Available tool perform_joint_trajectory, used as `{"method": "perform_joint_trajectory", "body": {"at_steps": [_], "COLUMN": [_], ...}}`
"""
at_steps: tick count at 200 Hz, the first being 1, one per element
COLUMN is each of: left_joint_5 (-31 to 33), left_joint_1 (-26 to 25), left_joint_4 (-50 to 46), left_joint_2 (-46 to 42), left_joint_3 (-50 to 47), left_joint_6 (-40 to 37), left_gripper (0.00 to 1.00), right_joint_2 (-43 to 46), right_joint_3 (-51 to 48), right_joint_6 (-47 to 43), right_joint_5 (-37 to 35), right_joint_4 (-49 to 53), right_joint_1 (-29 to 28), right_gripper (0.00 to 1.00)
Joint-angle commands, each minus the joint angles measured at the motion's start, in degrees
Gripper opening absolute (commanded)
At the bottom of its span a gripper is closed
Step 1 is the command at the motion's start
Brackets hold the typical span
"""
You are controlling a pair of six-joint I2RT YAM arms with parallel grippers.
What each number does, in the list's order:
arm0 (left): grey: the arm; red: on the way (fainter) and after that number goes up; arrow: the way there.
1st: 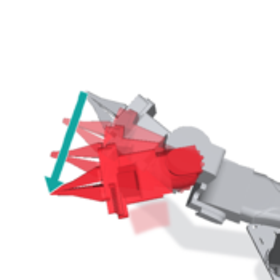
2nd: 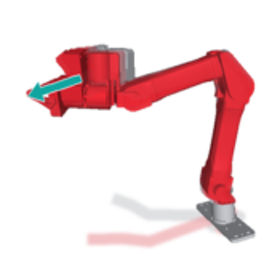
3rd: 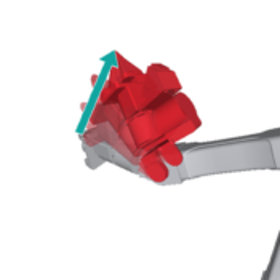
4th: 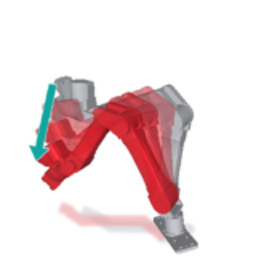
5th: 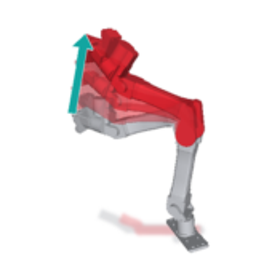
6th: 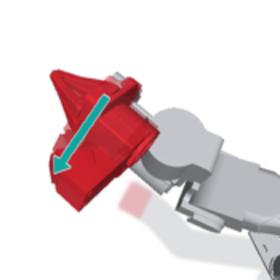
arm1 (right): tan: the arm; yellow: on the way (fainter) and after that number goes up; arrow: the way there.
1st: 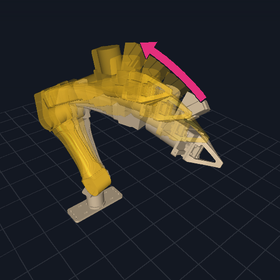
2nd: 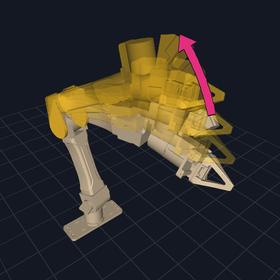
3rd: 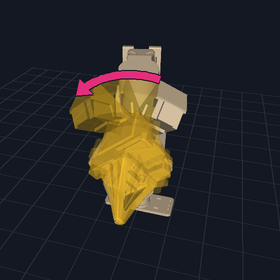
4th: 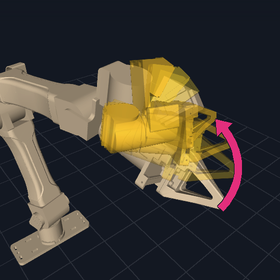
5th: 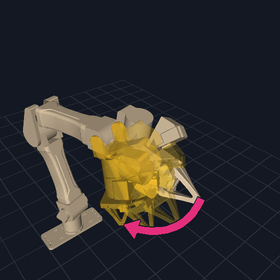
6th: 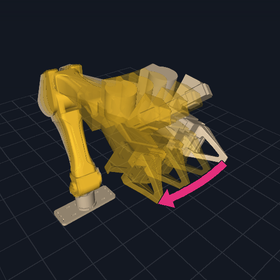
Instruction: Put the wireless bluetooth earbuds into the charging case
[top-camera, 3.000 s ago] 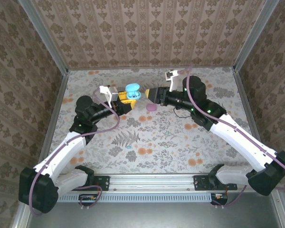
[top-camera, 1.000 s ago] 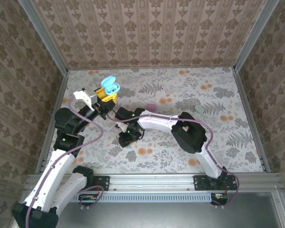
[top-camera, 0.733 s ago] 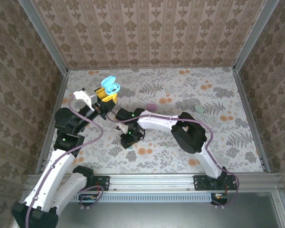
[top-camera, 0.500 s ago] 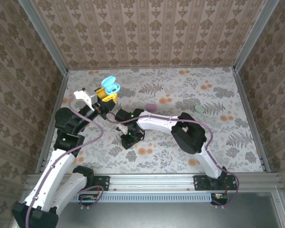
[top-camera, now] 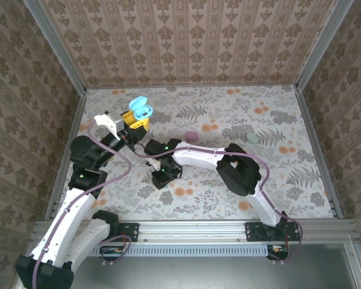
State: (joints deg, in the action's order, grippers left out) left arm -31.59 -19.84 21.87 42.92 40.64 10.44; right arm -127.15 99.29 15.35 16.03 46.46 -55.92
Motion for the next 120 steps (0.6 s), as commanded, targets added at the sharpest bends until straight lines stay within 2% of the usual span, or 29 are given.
{"method": "perform_joint_trajectory", "body": {"at_steps": [1, 87, 120], "left_joint_5": [-0.57, -0.49, -0.4], "left_joint_1": [-0.11, -0.27, -0.29], "left_joint_4": [0.96, 0.98, 1.22], "left_joint_2": [-0.11, 0.06, 0.25], "left_joint_3": [1.6, 1.72, 1.81], "left_joint_6": [-0.42, -0.64, -0.66], "left_gripper": [0.29, 0.29, 0.29], "right_joint_2": [-1.45, -5.71, -5.62], "right_joint_3": [1.75, 8.88, 9.31], "right_joint_6": [0.81, 0.53, 7.1], "right_joint_5": [-0.06, -0.78, -5.41], "right_joint_4": [-0.49, 4.64, 7.66], "right_joint_1": [-0.33, -0.33, -0.42], "right_gripper": [0.37, 0.38, 0.4]}}
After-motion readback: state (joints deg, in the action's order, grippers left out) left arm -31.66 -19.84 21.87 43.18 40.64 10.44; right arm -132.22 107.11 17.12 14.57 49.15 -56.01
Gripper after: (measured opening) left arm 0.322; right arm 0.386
